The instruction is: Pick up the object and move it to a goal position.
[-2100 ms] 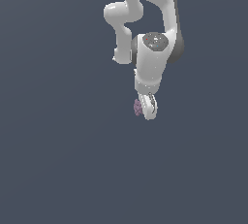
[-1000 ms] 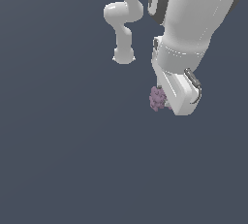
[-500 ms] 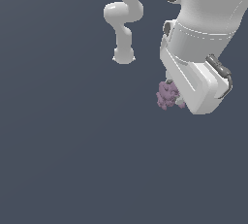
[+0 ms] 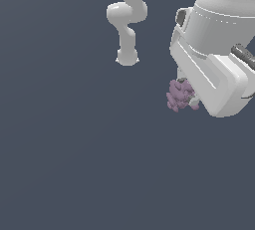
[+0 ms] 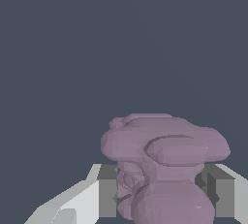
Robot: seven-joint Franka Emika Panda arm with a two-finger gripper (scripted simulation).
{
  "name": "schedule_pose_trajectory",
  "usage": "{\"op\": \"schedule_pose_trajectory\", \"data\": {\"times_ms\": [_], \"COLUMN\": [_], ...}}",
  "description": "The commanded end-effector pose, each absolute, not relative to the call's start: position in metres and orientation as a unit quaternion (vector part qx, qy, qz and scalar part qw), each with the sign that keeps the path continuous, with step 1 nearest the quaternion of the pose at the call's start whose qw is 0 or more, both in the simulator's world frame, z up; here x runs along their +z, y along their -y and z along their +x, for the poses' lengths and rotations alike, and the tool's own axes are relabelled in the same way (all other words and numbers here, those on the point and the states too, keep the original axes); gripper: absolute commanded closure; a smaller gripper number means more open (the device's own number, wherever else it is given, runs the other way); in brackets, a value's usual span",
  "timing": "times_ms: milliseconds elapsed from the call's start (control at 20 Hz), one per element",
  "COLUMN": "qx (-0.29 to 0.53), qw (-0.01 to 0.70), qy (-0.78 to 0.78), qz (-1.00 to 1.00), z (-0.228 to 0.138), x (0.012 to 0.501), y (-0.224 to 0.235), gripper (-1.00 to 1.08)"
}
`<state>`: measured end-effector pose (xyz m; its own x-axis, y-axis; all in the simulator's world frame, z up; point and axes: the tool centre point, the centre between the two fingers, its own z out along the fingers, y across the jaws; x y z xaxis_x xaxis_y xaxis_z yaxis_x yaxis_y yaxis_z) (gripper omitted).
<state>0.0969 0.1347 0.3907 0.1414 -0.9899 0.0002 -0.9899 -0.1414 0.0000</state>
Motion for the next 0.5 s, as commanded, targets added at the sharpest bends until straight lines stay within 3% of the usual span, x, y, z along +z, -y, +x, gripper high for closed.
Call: {"op": "schedule_pose_trajectory", "data": {"times_ms": [0, 450], "qx": [0.000, 0.000], "qw": [0.000, 0.000], "qy": [0.655, 0.655], "qz": [0.755, 0.755], "z": [0.0991, 0.1020], "x": [0.3943, 0.3989], "y": [-0.1356, -0.1368], "gripper": [1.08, 1.08]}}
